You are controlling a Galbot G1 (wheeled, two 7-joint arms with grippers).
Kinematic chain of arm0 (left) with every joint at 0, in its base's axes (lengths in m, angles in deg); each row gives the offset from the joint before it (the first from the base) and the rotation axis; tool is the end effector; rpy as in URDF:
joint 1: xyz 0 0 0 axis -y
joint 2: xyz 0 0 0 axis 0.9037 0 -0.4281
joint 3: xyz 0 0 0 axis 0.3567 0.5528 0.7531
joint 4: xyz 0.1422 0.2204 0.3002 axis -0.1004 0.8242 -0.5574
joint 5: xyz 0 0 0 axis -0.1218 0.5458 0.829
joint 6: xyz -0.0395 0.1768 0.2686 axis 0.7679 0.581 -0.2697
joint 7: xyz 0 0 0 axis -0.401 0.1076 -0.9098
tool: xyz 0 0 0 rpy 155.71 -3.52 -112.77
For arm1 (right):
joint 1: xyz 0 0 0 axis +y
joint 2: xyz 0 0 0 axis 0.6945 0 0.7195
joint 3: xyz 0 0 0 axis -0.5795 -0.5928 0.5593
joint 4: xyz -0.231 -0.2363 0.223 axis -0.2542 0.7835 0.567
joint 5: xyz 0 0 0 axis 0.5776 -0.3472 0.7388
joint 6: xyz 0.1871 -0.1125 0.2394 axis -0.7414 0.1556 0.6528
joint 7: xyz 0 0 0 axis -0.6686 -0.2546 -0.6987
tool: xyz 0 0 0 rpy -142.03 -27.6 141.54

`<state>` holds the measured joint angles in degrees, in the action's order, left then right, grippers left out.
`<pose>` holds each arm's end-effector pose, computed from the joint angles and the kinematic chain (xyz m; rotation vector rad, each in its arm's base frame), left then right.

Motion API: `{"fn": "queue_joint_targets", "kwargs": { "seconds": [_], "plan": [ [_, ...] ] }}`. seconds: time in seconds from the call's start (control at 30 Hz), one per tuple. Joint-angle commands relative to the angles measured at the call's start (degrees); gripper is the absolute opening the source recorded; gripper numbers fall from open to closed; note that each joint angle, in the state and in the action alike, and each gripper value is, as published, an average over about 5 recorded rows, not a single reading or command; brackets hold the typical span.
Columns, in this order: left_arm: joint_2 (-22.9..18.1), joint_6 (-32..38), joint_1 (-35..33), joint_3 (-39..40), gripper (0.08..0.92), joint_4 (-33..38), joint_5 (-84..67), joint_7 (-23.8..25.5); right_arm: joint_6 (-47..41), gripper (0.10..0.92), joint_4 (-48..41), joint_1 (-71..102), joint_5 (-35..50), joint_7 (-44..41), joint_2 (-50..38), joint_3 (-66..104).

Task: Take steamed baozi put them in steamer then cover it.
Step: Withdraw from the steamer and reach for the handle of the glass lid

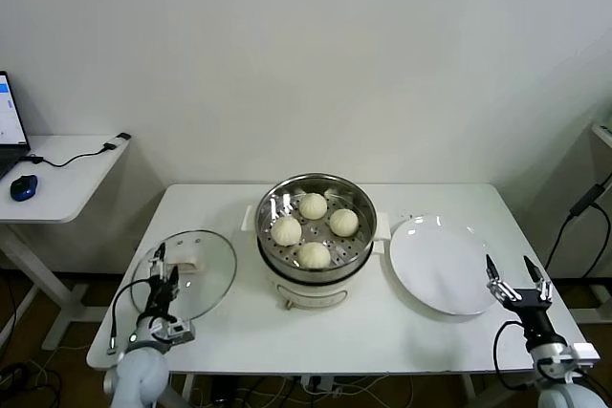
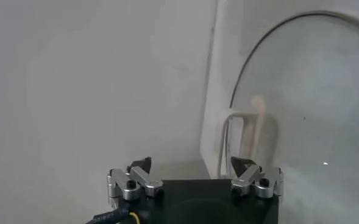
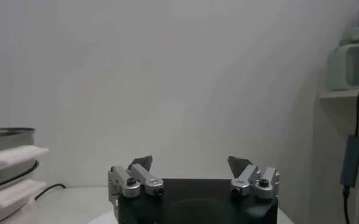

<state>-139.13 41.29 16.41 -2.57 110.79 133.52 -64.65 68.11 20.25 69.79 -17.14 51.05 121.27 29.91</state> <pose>0.2451 0.1171 -0.4719 0.0819 -2.1368 -1.9639 0.1570 -0.2289 -0.4124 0.0347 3.1269 0.0631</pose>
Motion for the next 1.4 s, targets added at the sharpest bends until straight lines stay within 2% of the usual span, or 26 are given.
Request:
{"fn": "queue_joint_targets", "kwargs": {
  "seconds": [0.03,0.73,1.1,1.2,1.4],
  "plan": [
    [-0.3,-1.4,2.1,0.1,0.823,-2.1,0.7,-0.4,0.2,0.823,-0.2,0.1,-0.1,0.0,0.2,0.1],
    [-1.3,-4.5,7.5,0.0,0.823,-7.4,-1.0,-2.0,0.9,0.823,-0.6,0.3,-0.7,-0.1,0.8,-0.2],
    [-1.2,-4.2,8.8,-0.1,0.82,-9.8,-2.9,-5.5,1.2,0.823,-0.9,0.2,-1.1,-0.1,0.5,-0.2],
    [-1.2,-4.0,8.8,0.0,0.778,-10.3,-3.1,-6.9,1.2,0.823,-0.9,0.1,-1.5,-0.2,0.8,-0.3],
    [-0.9,-3.0,8.0,0.4,0.612,-10.5,-2.1,-8.9,1.4,0.823,-1.1,-0.2,-1.7,-0.2,0.9,-0.5]
  ]
}}
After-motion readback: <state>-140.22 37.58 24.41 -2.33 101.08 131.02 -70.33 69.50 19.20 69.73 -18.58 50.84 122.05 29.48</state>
